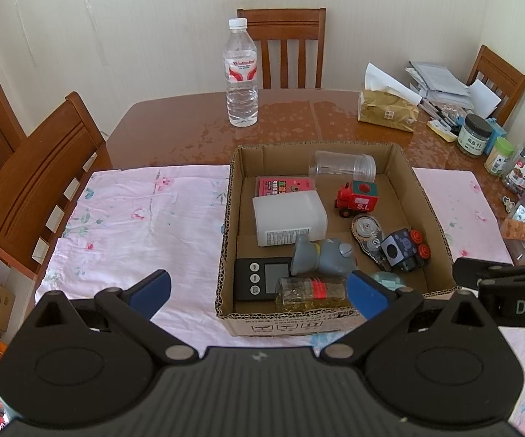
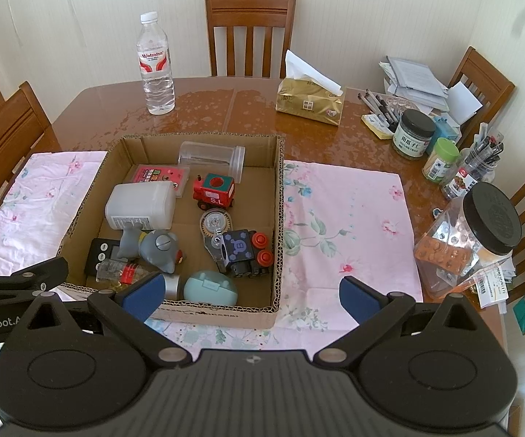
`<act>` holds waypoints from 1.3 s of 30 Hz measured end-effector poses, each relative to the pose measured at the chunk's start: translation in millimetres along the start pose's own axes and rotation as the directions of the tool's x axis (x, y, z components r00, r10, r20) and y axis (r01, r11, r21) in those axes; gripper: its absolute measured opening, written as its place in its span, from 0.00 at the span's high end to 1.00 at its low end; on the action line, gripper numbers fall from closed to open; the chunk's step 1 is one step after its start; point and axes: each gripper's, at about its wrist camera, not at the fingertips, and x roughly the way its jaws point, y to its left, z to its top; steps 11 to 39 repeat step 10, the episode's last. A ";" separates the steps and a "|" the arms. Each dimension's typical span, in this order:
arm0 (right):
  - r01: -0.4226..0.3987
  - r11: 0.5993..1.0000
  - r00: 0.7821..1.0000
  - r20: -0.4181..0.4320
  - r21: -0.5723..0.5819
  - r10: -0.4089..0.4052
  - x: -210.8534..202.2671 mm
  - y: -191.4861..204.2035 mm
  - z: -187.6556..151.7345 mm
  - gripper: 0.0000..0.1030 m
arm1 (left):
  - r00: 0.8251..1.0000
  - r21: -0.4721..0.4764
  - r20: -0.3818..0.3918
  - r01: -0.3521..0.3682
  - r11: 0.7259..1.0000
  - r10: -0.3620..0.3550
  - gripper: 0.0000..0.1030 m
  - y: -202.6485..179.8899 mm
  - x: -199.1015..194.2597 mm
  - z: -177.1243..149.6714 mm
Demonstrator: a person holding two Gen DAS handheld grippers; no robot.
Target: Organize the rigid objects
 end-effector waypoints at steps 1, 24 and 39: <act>0.001 1.000 1.000 0.000 -0.001 -0.001 0.0 0.1 0.0 0.00 | 1.000 0.000 0.000 0.000 1.000 0.000 0.00 0.0 0.0 0.0; 0.002 1.000 1.000 0.001 -0.001 -0.002 -0.3 -0.1 0.0 0.00 | 1.000 0.000 0.001 0.000 1.000 0.000 0.00 -0.6 -0.3 0.0; 0.002 1.000 1.000 0.001 -0.001 -0.002 -0.3 -0.1 0.0 0.00 | 1.000 0.000 0.001 0.000 1.000 0.000 0.00 -0.6 -0.3 0.0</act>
